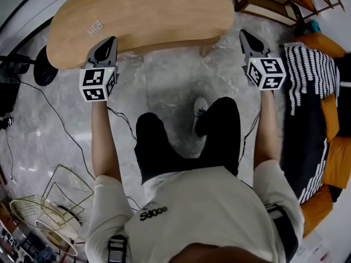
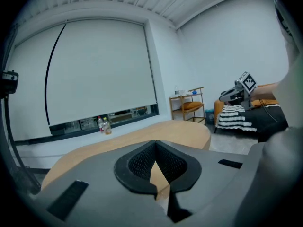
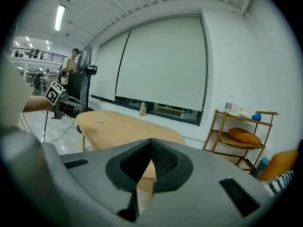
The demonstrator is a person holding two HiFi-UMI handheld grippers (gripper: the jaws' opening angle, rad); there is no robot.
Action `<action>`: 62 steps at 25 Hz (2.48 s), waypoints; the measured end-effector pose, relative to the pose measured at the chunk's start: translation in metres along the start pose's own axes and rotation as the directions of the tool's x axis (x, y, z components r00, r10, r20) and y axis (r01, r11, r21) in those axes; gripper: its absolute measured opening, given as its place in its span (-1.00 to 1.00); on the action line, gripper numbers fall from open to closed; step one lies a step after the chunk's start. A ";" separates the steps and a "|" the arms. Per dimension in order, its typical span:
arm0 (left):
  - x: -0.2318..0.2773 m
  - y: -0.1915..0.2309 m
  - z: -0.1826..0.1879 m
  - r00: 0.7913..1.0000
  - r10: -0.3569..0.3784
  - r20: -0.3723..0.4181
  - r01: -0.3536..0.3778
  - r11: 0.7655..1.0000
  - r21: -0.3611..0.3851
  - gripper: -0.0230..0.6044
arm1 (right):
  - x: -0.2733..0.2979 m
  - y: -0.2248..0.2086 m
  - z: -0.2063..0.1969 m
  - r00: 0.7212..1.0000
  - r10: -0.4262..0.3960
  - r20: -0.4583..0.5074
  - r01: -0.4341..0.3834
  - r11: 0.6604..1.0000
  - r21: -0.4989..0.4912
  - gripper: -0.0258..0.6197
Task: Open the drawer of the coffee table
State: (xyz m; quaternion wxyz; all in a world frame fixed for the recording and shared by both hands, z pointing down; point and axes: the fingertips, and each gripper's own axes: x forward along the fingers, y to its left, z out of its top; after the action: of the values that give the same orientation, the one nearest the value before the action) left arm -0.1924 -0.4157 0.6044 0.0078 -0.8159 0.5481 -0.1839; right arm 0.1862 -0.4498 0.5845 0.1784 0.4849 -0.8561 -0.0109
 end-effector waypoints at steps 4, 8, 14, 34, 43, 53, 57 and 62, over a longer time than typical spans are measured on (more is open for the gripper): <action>0.012 -0.008 -0.057 1.000 0.012 0.018 -0.012 1.000 -0.002 -0.88 | 0.018 0.009 -0.043 1.000 -0.024 0.019 0.025 0.998 -0.055 -0.94; 0.018 -0.015 -0.098 1.000 0.006 0.022 -0.006 1.000 0.012 -0.88 | 0.024 0.018 -0.075 0.997 -0.045 0.063 0.047 0.998 -0.031 -0.93; 0.021 -0.025 -0.147 1.000 -0.013 0.010 0.013 0.998 -0.062 -0.88 | 0.024 0.032 -0.114 0.998 -0.034 0.054 0.036 0.999 -0.035 -0.93; 0.080 -0.048 -0.206 0.994 -0.108 -0.033 0.102 0.982 -0.159 -0.28 | 0.097 0.047 -0.192 0.987 0.150 -0.050 -0.149 0.989 0.024 -0.11; 0.108 -0.053 -0.212 0.992 -0.113 -0.051 0.101 0.975 -0.201 -0.23 | 0.133 0.035 -0.210 0.979 0.186 -0.083 -0.184 0.982 0.032 -0.06; 0.115 -0.048 -0.215 0.995 -0.095 -0.043 0.085 0.975 -0.207 -0.35 | 0.142 0.029 -0.209 0.989 0.137 -0.059 -0.133 0.989 0.069 -0.11; 0.111 -0.050 -0.216 0.993 -0.101 -0.064 0.086 0.976 -0.201 -0.36 | 0.133 0.033 -0.213 0.988 0.134 -0.076 -0.128 0.989 0.077 -0.13; 0.098 -0.056 -0.219 0.990 -0.117 -0.076 0.099 0.974 -0.205 -0.37 | 0.122 0.040 -0.214 0.986 0.137 -0.096 -0.130 0.989 0.077 -0.15</action>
State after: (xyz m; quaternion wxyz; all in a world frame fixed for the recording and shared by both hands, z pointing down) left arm -0.1773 -0.4397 0.8494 -0.1085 -0.8322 0.5185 -0.1636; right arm 0.1640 -0.4978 0.8290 0.2046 0.4323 -0.8764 0.0556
